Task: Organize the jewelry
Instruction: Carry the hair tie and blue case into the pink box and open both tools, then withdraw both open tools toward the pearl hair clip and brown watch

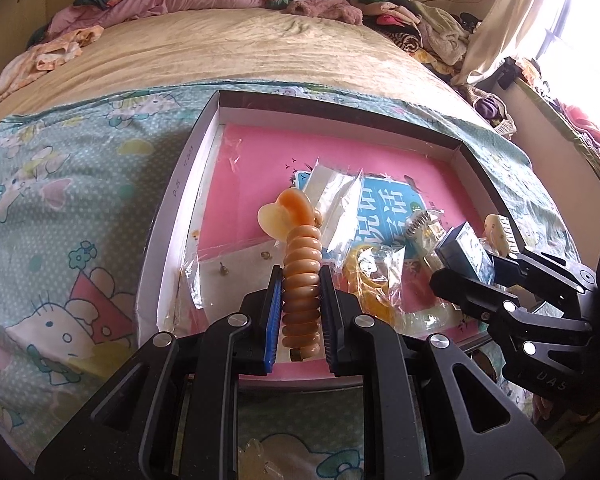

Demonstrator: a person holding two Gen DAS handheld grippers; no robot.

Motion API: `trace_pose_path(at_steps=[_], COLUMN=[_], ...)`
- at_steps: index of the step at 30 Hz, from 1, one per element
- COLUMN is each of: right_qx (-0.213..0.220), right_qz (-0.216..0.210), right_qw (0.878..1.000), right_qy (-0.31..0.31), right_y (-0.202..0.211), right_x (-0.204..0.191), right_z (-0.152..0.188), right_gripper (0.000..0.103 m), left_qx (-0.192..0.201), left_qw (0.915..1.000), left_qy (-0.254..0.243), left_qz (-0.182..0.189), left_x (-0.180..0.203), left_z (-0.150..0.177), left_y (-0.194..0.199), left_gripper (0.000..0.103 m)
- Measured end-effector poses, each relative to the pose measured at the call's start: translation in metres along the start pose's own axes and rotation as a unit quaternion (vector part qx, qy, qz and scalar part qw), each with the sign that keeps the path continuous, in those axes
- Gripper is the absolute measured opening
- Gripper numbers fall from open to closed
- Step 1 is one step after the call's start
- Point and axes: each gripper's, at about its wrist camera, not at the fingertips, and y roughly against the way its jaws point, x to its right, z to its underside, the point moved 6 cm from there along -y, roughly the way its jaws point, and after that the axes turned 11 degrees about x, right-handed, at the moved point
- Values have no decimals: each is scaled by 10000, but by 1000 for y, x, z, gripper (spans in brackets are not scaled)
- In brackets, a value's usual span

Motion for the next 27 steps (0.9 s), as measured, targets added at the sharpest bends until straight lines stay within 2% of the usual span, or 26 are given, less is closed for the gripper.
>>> trace_pose_path(at_steps=[3, 5, 9, 10, 12, 14, 16, 25, 27], right_qx=[69, 153, 319, 373, 477, 563, 620, 657, 623], right_qz=[14, 60, 114, 127, 149, 171, 206, 252, 259], right_qw=[10000, 9999, 9994, 9992, 9986, 9981, 9977, 9975, 9977], right_qy=[-23, -53, -91, -110, -150, -156, -155, -62, -36], right_y=[5, 12, 27, 33, 44, 55, 64, 91, 93], right_x=[0, 2, 5, 6, 7, 7, 7, -2, -5], right_z=[-3, -6, -12, -14, -17, -19, -20, -13, -9], right_gripper=[33, 43, 52, 59, 65, 70, 77, 82, 82], left_qx=[1, 4, 30, 42, 67, 110, 170, 488, 519], left_qw=[10000, 10000, 10000, 10000, 10000, 9999, 9999, 9987, 9984], left_qy=[2, 7, 24, 29, 26, 31, 3, -44, 0], left_qz=[13, 12, 10, 9, -6, -28, -23, -170, -202], left_x=[0, 1, 2, 2, 3, 4, 6, 3, -1], left_z=[0, 0, -1, -2, -3, -5, -8, -15, -14], left_y=[1, 3, 6, 8, 11, 17, 23, 57, 63], left_gripper=[10, 10, 11, 11, 18, 47, 48, 75, 76])
